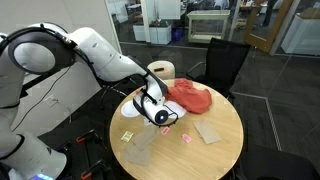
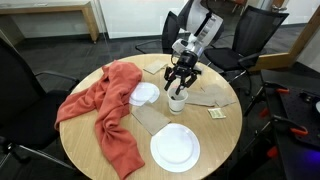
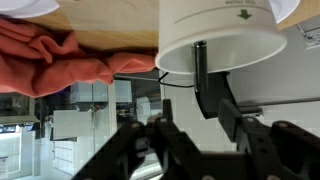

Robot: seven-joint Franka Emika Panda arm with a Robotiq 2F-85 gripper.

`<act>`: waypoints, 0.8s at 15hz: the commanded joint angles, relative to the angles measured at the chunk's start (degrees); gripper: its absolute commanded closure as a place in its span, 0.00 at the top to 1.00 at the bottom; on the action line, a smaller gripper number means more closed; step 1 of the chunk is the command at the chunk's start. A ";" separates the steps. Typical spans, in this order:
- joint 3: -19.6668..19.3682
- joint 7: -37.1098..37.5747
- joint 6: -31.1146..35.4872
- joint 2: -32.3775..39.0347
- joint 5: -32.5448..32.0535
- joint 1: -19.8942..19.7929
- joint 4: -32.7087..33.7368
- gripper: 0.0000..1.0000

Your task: Pick the pen on the table and put it in the cup

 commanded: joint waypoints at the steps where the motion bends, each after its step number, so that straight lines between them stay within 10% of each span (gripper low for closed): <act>1: -0.10 -0.97 2.36 -2.13 1.30 1.22 -1.00 0.84; 4: -0.20 -1.20 2.09 -4.62 0.76 1.40 -2.41 1.00; 12: -0.34 -0.90 1.14 -13.59 -0.80 2.25 -6.93 1.00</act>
